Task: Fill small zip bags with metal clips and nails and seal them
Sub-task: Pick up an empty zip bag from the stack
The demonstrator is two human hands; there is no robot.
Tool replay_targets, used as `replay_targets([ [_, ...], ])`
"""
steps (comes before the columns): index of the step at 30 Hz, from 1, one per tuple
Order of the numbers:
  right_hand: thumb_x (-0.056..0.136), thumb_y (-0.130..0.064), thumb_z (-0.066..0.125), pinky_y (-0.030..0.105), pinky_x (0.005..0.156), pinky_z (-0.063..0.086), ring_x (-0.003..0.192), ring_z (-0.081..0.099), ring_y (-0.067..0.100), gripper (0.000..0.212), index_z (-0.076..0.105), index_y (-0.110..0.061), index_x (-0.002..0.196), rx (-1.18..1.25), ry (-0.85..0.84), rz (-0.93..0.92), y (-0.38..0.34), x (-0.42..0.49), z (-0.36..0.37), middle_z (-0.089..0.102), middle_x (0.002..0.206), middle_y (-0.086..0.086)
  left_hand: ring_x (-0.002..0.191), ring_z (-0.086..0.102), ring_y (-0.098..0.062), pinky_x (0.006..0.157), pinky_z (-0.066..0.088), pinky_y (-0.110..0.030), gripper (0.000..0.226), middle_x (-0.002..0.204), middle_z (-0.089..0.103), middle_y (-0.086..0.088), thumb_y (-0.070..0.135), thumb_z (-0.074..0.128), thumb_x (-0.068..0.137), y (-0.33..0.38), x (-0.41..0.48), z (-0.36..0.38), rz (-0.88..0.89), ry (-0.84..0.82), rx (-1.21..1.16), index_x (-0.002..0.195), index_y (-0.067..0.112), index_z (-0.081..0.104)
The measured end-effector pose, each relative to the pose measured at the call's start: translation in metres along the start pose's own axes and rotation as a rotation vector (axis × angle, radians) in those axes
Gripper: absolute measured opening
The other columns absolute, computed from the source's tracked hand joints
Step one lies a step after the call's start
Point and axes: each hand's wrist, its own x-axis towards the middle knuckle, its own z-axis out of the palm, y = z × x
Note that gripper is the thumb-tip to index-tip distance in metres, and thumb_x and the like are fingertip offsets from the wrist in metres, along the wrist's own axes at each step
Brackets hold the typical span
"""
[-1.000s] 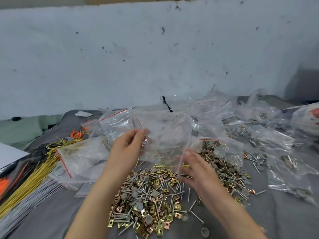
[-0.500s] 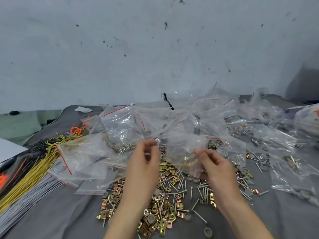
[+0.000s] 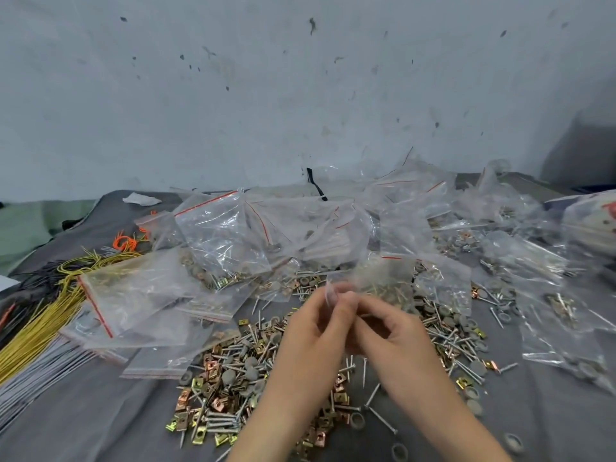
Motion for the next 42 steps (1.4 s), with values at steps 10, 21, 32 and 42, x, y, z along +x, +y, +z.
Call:
replay_targets([
  [10,0.090,-0.017,0.068,0.036,0.075,0.061,0.090,0.074,0.020,0.024,0.076,-0.036,0.104,0.131,0.065,0.067,0.001,-0.004,0.003,0.076,0.097,0.003,0.090,0.068,-0.001,0.075,0.053,-0.020,0.014,0.097,0.073,0.014,0.030,0.054,0.100,-0.008,-0.003,-0.009,0.041,0.083,0.281,0.105,0.031,0.067],
  [21,0.090,-0.025,0.070,0.016,0.062,0.046,0.076,0.062,0.006,0.031,0.057,-0.047,0.107,-0.439,0.341,-0.121,0.004,-0.013,0.014,0.059,0.089,-0.016,0.085,0.063,0.007,0.074,0.052,-0.023,0.023,0.092,0.068,0.022,0.037,0.045,0.095,-0.015,-0.008,-0.003,0.079,0.163,0.552,0.117,0.043,0.048],
  [32,0.086,-0.016,0.061,0.016,0.061,0.043,0.077,0.054,-0.003,0.039,0.052,-0.041,0.114,-0.580,0.606,-0.391,-0.006,-0.016,0.028,0.043,0.093,-0.019,0.079,0.054,-0.002,0.052,0.037,-0.016,0.007,0.114,0.050,0.016,0.027,0.048,0.085,-0.013,-0.012,0.005,0.495,0.252,0.889,0.085,0.032,0.043],
  [42,0.101,-0.030,0.051,0.034,0.088,0.050,0.103,0.059,0.013,0.026,0.060,-0.022,0.123,-0.770,0.169,-0.629,-0.003,-0.023,0.024,0.061,0.115,-0.007,0.075,0.071,-0.019,0.064,0.056,-0.022,0.018,0.084,0.076,-0.007,-0.004,0.059,0.091,-0.013,-0.002,-0.011,-0.099,0.005,0.125,0.093,0.006,0.075],
])
